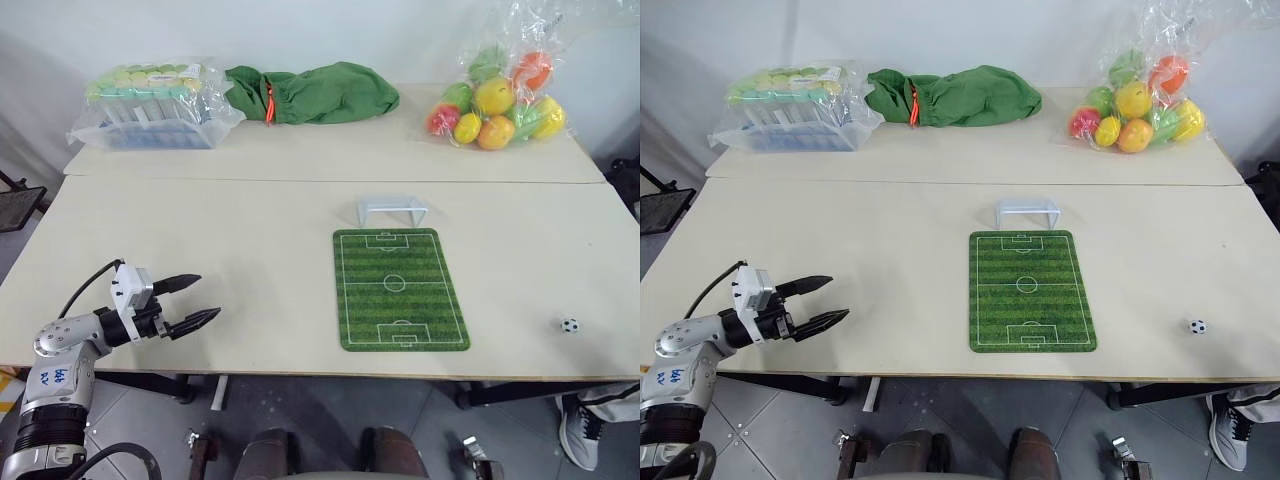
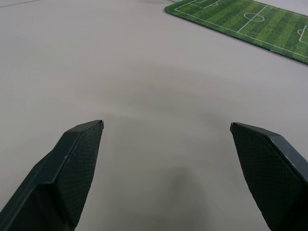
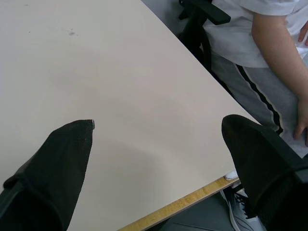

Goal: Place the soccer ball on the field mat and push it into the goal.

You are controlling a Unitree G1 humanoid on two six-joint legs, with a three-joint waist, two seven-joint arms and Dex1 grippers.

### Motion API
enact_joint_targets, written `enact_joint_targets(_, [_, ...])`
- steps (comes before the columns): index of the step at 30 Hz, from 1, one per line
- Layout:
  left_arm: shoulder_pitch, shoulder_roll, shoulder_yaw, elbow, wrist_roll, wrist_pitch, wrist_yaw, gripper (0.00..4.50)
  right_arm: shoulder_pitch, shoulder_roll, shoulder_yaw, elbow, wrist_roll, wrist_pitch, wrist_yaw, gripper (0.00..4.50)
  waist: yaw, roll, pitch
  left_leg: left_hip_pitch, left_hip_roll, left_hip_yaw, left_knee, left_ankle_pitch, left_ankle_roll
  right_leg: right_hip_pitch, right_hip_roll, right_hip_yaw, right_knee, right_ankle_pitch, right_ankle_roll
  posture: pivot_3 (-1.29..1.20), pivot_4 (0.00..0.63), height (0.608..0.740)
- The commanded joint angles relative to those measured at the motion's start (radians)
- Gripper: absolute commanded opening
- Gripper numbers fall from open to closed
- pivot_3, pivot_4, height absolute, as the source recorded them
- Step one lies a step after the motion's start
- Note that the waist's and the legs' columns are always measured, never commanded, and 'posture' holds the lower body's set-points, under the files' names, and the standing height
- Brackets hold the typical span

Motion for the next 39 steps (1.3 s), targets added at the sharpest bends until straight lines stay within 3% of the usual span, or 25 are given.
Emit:
enact_joint_targets(1, [-0.015,0.022,0.017,-0.019,-0.012,-0.013,-0.021,4.50,0.008,0.005,-0.011,-0.039,0.007,0.000,-0.002,4.47,0.000,0.000,0.000,0.000,0.000,0.000,0.000,0.000,0.000,0.000,0.000,0.000,0.000,0.000,0.000,0.00,0.150,0.740])
enact_joint_targets(11, [-0.076,0.001,0.000,-0.034,-0.010,0.050,0.033,4.50,0.021,0.006,-0.022,-0.125,0.017,0.020,0.002,4.47,0.000,0.000,0.000,0.000,0.000,0.000,-0.001,0.000,0.000,0.000,0.000,0.000,0.000,0.000,0.000,0.00,0.150,0.740])
enact_joint_targets(18, [-0.114,-0.041,-0.071,-0.149,-0.039,0.167,0.027,4.50,0.112,0.019,0.023,-0.470,0.111,0.144,0.080,4.47,0.003,0.000,0.000,0.000,0.000,0.000,-0.001,0.000,0.000,0.000,0.000,0.000,-0.001,0.000,0.001,0.00,0.150,0.740])
enact_joint_targets(26, [-0.142,-0.080,-0.138,-0.240,-0.080,0.240,-0.019,4.50,0.200,0.010,0.130,-0.639,0.106,0.218,0.166,4.47,0.005,-0.004,0.003,-0.001,-0.001,0.000,-0.002,0.000,0.000,0.000,0.001,0.000,-0.003,0.000,0.001,0.00,0.150,0.740])
enact_joint_targets(31, [-0.199,-0.166,-0.168,-0.155,-0.067,0.047,-0.148,4.50,0.119,-0.018,0.251,-0.513,0.023,0.192,0.198,4.47,0.006,-0.006,0.004,-0.001,-0.001,0.000,0.000,-0.001,0.001,0.001,0.001,0.000,-0.004,0.001,0.002,0.00,0.150,0.740])
enact_joint_targets(39, [-0.137,-0.163,-0.167,-0.156,-0.077,0.005,-0.231,4.50,0.065,0.002,0.280,-0.419,-0.024,0.160,0.216,4.47,0.004,-0.006,0.004,-0.002,0.001,0.001,0.002,-0.002,0.000,0.001,0.005,0.000,-0.006,0.001,0.002,0.00,0.150,0.740])
